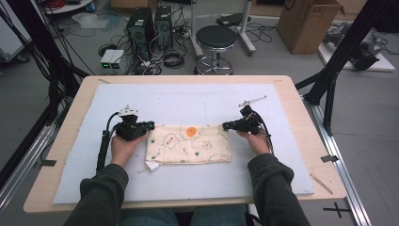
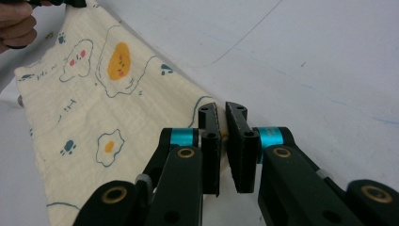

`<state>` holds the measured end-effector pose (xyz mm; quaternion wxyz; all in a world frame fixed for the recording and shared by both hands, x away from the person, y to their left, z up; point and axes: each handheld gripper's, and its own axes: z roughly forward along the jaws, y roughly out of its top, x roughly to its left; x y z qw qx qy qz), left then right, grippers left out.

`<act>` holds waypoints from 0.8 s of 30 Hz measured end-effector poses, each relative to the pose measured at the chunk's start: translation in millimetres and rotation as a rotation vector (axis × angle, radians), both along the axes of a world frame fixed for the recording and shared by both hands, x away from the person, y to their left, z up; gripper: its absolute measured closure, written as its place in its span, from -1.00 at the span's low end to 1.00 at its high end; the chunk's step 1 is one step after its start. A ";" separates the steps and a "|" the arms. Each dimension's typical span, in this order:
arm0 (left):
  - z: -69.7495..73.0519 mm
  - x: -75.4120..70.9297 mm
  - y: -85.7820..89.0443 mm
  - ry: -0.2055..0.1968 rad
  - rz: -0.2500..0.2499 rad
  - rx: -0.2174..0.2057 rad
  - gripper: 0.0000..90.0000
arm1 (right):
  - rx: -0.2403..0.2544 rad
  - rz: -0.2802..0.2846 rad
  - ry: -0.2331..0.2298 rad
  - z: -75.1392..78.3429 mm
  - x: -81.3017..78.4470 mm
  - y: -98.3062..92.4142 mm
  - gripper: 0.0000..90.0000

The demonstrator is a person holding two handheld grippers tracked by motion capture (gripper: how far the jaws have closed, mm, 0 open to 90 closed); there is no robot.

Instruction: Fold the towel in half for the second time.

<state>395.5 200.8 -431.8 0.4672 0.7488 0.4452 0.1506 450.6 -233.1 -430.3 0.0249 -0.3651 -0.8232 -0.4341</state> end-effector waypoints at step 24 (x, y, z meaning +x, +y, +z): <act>7.2 -21.2 3.7 -0.077 -0.053 -0.004 0.89 | 0.030 0.007 -0.030 4.8 -13.7 -2.9 0.88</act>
